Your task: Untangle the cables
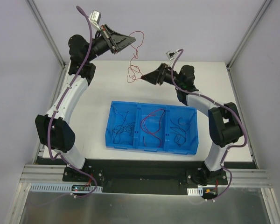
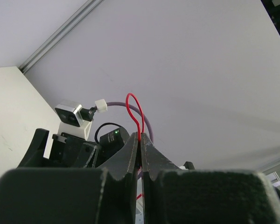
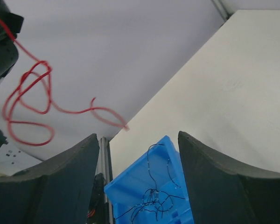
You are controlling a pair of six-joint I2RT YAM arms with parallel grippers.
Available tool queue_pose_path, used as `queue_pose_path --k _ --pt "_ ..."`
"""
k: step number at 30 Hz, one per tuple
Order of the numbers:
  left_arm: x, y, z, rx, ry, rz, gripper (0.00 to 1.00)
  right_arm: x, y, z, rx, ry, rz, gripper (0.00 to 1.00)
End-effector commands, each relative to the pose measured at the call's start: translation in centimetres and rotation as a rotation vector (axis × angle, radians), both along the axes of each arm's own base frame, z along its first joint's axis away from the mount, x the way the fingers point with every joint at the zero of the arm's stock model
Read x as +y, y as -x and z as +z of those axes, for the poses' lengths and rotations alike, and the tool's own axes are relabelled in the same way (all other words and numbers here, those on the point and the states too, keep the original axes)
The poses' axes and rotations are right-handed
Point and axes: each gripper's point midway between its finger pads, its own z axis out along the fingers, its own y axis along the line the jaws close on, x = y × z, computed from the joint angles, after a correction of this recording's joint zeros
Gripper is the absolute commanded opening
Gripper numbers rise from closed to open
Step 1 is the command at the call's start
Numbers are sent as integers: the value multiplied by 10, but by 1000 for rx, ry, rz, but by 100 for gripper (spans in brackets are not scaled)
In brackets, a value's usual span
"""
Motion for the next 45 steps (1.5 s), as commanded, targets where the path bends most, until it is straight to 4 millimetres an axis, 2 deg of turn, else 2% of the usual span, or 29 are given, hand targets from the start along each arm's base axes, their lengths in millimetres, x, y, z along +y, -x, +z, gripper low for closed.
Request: queue_pose_path --k 1,6,15,23,31,39,42,45 --pt "1 14 22 -93 21 -21 0 15 23 42 -118 -94 135 70" --pt "1 12 22 -92 22 -21 0 24 20 39 -111 -98 142 69" --pt "1 10 25 -98 28 -18 0 27 13 32 -113 -78 124 70" --pt "0 8 24 -99 29 -18 0 40 14 40 -127 -92 145 69" --pt "0 9 26 -103 30 -18 0 54 10 39 -136 -91 130 68" --pt "0 11 25 -102 27 -22 0 49 -1 17 -121 -9 50 67" --pt "0 11 25 -99 28 -21 0 49 -3 13 -112 1 29 67" --pt "0 11 23 -97 27 -22 0 50 -5 17 -111 -9 20 66"
